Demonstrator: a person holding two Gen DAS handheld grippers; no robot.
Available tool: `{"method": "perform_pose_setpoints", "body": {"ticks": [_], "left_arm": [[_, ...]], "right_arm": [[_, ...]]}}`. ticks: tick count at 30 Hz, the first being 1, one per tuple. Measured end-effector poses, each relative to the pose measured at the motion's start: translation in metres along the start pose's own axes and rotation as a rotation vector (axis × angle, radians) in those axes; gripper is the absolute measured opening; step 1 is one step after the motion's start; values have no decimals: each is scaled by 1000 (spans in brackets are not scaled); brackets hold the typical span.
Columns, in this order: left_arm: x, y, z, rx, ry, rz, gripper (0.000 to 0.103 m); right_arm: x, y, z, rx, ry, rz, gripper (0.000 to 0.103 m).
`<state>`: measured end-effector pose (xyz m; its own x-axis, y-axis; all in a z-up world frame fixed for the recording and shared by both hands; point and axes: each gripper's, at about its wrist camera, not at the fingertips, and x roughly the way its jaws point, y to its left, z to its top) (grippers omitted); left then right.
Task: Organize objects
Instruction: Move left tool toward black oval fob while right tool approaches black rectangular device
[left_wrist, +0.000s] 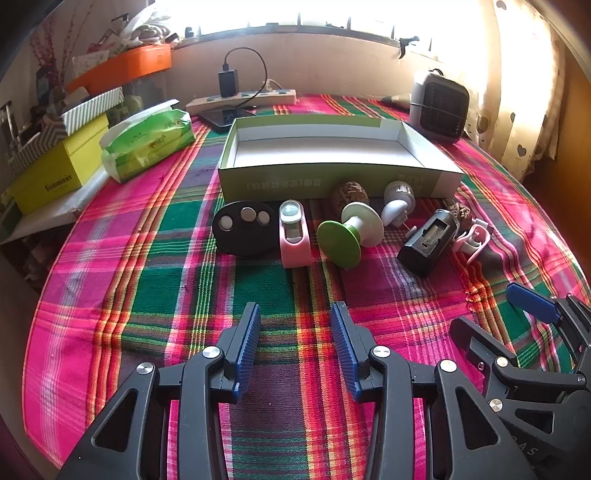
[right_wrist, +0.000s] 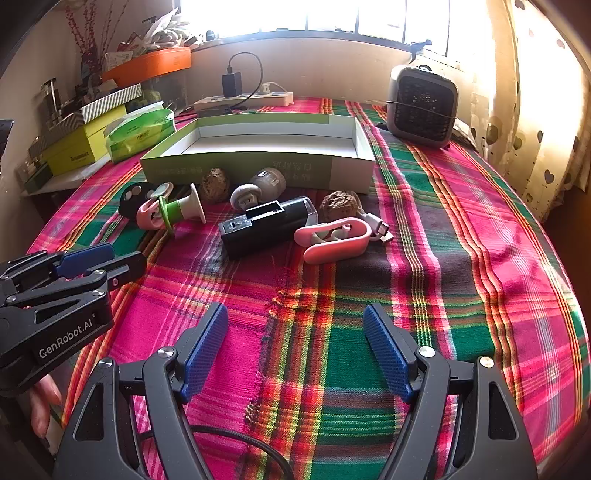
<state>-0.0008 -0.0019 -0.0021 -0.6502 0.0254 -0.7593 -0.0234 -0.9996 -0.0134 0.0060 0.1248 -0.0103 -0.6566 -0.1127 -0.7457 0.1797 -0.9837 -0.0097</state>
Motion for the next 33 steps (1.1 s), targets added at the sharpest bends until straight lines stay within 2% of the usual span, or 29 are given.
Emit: {"method": "perform_pose_setpoints", "body": {"ticks": [12, 17, 19, 21, 26, 33], "left_arm": [[-1, -1, 2, 11, 7, -10, 38], [-3, 8, 2, 10, 17, -56, 38], [-5, 17, 3, -12, 17, -78, 38], [-5, 26, 4, -32, 10, -66, 38], [-5, 47, 10, -69, -10, -52, 38], [2, 61, 23, -62, -22, -62, 38]], "right_arm": [[1, -1, -1, -12, -1, 13, 76], [-1, -7, -3, -26, 5, 47, 76], [-3, -16, -4, 2, 2, 55, 76], [-5, -29, -3, 50, -3, 56, 76], [-8, -57, 4, 114, -27, 2, 76], [-3, -62, 10, 130, -17, 15, 76]]}}
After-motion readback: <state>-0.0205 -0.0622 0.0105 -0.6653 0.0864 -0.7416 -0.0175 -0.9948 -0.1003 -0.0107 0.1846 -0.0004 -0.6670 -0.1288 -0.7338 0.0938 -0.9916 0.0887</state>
